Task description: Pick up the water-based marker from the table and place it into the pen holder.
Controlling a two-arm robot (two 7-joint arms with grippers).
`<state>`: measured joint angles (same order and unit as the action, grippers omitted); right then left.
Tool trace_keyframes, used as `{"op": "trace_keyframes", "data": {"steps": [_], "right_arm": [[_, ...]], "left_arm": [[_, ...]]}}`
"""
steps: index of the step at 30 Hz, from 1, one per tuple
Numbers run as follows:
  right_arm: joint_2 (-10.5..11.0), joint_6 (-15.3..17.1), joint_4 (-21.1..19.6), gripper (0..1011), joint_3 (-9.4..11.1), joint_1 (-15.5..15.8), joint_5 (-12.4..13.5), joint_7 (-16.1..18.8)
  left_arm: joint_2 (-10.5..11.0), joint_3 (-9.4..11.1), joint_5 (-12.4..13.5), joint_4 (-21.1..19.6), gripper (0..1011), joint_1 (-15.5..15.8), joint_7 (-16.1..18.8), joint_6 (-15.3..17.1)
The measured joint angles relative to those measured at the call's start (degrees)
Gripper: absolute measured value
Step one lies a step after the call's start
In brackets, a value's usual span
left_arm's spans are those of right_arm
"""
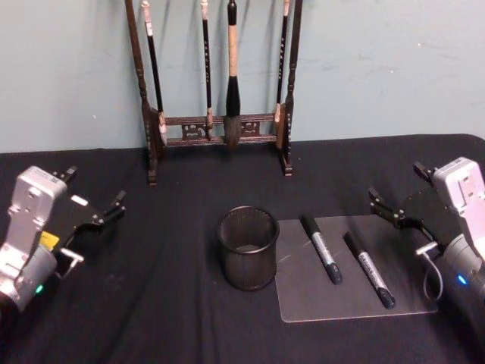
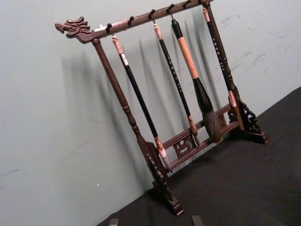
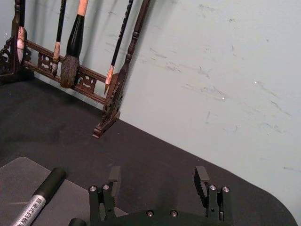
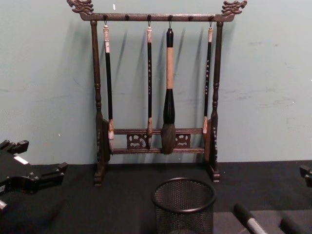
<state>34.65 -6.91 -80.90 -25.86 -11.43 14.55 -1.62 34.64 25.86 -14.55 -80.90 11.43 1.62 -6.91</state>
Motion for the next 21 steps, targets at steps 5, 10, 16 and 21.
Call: {"op": "trace_keyframes", "data": {"steps": [5, 10, 16, 21], "right_arm": [[0.0, 0.0, 0.0, 1002, 0.0, 0.0, 0.0, 0.0], [0.0, 0.0, 0.0, 1002, 0.0, 0.0, 0.0, 0.0], [0.0, 0.0, 0.0, 1002, 0.0, 0.0, 0.0, 0.0], [0.0, 0.0, 0.0, 1002, 0.0, 0.0, 0.0, 0.0]], "left_arm": [[0.0, 0.0, 0.0, 0.0, 1001, 0.0, 0.0, 0.0], [0.0, 0.0, 0.0, 0.0, 1001, 0.0, 0.0, 0.0], [0.0, 0.0, 0.0, 0.0, 1001, 0.0, 0.0, 0.0], [0.0, 0.0, 0.0, 0.0, 1001, 0.0, 0.0, 0.0]]}}
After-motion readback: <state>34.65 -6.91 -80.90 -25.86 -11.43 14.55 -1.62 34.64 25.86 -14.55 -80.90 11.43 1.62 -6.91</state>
